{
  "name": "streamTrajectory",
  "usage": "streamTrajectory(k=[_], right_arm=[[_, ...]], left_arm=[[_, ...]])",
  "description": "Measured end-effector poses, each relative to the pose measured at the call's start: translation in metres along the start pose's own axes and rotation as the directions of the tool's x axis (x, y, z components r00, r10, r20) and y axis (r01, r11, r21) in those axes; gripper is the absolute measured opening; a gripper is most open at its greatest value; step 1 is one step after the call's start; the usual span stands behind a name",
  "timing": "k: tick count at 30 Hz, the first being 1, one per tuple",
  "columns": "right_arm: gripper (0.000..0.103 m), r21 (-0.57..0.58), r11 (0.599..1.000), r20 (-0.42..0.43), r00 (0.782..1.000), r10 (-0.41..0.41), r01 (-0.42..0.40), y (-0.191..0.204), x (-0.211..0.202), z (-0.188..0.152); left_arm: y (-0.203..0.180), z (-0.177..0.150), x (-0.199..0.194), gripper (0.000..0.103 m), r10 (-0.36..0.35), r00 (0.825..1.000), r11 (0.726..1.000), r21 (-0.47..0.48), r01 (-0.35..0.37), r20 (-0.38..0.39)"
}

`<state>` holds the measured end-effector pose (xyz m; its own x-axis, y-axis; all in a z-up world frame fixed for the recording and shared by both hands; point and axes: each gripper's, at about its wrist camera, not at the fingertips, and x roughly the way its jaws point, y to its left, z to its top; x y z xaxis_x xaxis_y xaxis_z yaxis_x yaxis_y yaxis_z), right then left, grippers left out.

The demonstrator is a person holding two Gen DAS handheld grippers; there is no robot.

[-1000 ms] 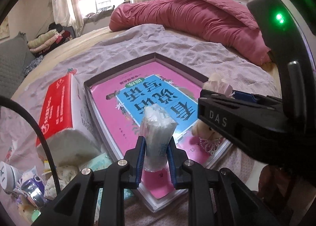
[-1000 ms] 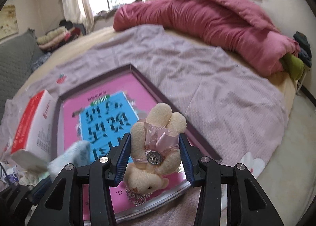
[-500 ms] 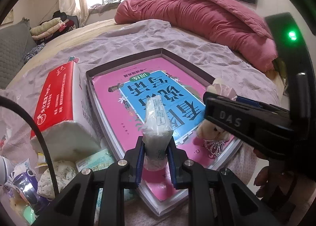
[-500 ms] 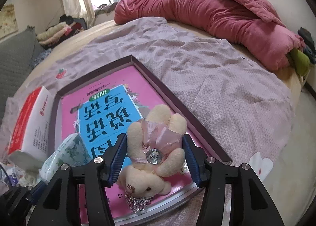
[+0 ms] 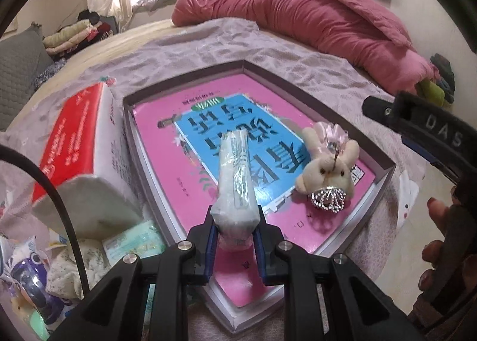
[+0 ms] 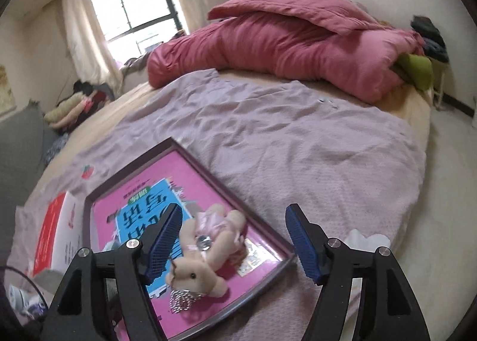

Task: Organize soft objects
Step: 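Lower the bunny onto the pink book and open the right tool, then lower the tissue packet onto the pink book and open the left tool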

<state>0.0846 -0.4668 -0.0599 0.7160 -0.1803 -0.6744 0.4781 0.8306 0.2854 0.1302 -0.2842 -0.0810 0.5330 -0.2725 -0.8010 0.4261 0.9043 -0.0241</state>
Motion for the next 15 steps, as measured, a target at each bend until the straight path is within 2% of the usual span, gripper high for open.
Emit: streamTrajectory(k=[5,7,9,11,15], right_arm=[[0.073,0.021,1.0,-0.007,1.0,-0.013,0.013,-0.006,0.002,0.001],[0.073,0.013,1.0,-0.007,1.0,-0.015,0.016,-0.005,0.002,0.001],[0.073,-0.001,1.0,-0.005,1.0,-0.016,0.016,-0.003,0.002,0.001],[0.073,-0.011,1.0,-0.003,1.0,-0.017,0.017,-0.002,0.001,0.001],[0.073,-0.013,1.0,-0.003,1.0,-0.015,0.015,0.0,0.002,0.0]], left_arm=[[0.004,0.0,0.001,0.023,-0.046,0.999,0.998,-0.036,0.045,-0.014],[0.007,0.001,0.001,0.024,-0.086,0.996,0.995,-0.059,0.085,-0.021],[0.009,0.001,-0.001,0.037,-0.125,0.992,0.989,-0.077,0.124,-0.018],[0.011,0.001,-0.003,0.045,-0.177,0.984,0.98,-0.099,0.175,-0.007],[0.01,0.002,-0.008,0.046,-0.196,0.981,0.976,-0.097,0.196,0.004]])
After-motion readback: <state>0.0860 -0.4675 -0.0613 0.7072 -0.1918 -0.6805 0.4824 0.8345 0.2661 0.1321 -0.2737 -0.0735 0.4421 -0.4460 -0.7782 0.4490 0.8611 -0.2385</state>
